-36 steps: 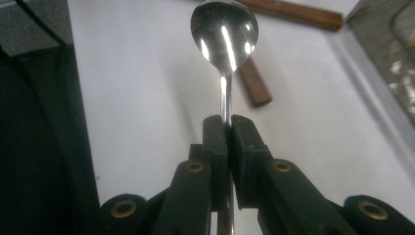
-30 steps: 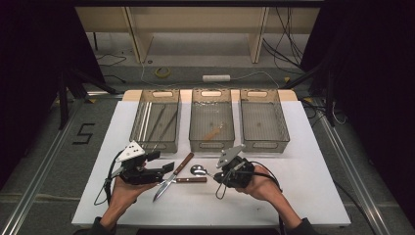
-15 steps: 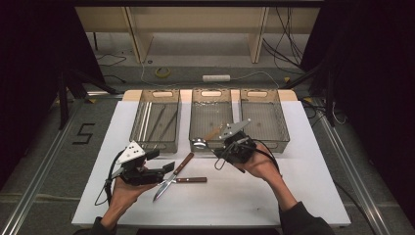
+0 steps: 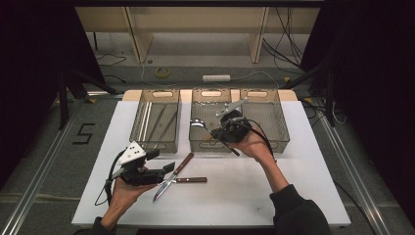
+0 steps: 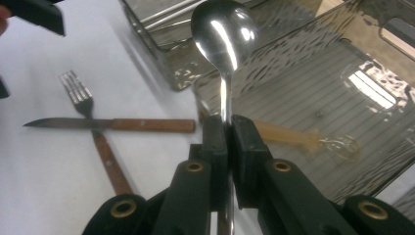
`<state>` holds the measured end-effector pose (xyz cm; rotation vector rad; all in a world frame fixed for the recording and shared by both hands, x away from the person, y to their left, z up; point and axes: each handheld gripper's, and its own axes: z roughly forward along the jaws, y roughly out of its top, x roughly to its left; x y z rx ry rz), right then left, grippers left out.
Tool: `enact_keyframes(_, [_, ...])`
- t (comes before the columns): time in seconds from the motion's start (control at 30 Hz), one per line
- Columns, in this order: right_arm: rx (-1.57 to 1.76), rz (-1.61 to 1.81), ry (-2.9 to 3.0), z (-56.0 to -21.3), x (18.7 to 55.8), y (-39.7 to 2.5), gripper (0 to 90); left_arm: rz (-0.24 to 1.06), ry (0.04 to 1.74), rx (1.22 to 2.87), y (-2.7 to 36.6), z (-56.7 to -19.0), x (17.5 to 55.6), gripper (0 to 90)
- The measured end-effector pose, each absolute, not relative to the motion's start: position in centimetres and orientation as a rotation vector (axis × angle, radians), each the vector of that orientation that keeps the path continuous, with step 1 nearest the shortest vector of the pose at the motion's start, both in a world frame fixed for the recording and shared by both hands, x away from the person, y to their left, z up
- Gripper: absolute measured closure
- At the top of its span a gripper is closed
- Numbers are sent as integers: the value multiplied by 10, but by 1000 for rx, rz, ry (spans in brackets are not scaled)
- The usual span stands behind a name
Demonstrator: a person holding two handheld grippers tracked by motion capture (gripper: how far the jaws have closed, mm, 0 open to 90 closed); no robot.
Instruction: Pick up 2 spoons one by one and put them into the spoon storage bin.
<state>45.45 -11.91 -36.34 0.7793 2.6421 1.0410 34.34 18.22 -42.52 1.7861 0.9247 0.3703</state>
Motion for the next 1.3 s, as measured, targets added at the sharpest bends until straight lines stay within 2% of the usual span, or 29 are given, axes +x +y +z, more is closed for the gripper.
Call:
enact_keyframes(0.67, [936,996,2538,-362,503,-110,858,364,919,1793,181,-426,344,224])
enact_keyframes(1.3, [1016,988,2477,-375,525,-100,856,362,918,1797,180,-426,343,224])
